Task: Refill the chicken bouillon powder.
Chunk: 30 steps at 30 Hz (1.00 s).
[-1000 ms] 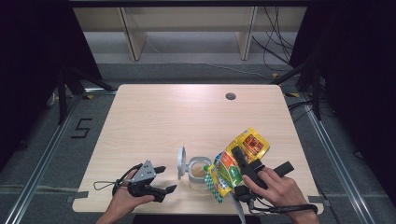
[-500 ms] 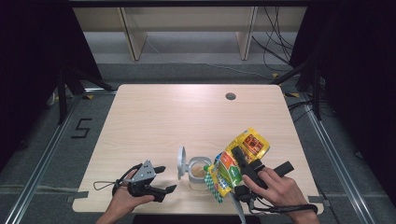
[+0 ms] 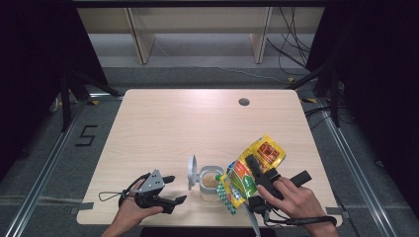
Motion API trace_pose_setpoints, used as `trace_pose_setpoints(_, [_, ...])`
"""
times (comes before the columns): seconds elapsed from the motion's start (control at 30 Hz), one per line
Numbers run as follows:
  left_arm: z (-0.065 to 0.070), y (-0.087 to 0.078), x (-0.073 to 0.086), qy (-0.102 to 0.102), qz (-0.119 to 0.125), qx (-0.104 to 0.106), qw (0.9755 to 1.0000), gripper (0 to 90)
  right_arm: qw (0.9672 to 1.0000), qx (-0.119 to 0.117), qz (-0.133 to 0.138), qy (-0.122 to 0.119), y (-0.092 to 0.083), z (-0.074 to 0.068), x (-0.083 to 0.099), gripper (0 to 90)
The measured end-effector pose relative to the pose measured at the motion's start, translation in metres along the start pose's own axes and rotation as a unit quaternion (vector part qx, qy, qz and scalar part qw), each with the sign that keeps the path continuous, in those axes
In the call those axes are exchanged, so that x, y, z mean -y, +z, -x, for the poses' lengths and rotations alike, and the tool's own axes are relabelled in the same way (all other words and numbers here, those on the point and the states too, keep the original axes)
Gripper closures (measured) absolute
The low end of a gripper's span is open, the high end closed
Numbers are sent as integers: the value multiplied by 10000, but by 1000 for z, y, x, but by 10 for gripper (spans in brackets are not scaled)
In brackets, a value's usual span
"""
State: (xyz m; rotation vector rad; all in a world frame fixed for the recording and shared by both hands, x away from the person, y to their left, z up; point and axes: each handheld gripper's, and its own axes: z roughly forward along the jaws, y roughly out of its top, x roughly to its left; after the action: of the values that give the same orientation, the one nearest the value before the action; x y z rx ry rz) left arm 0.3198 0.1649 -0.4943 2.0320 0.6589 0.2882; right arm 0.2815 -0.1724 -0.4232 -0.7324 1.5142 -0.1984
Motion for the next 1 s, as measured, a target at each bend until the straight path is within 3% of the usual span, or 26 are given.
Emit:
trace_pose_setpoints(0.03, [0, 0, 0, -7, 1, -1, 10000, 208, 10000, -2, -1, -4, 0, 0, 0, 528])
trace_pose_setpoints(0.1, [0, 0, 0, 1, 1, 1, 10000, 208, 9997, 13, -118, 206, -2, -3, 0, 528])
trace_pose_setpoints(0.23, [0, 0, 0, 11, -13, -2, 10000, 208, 9994, -37, -167, 305, -2, -4, 0, 528])
trace_pose_setpoints(0.33, [0, 0, 0, 31, -24, -3, 10000, 208, 9993, -88, -168, 314, -2, -4, 0, 528])
trace_pose_setpoints(0.4, [0, 0, 0, 25, -23, -1, 10000, 208, 9995, 65, -126, 267, -2, -3, 0, 529])
trace_pose_setpoints(0.53, [0, 0, 0, -7, 0, -2, 10000, 208, 9995, 68, -129, 263, -2, -3, 0, 529])
trace_pose_setpoints(0.57, [0, 0, 0, 35, -25, 1, 10000, 208, 9994, -39, -160, 308, -2, -4, 0, 529])
trace_pose_setpoints(1.0, [-1, 0, 0, 32, -18, 3, 10000, 208, 9994, -47, -156, 311, -2, -4, 0, 529])
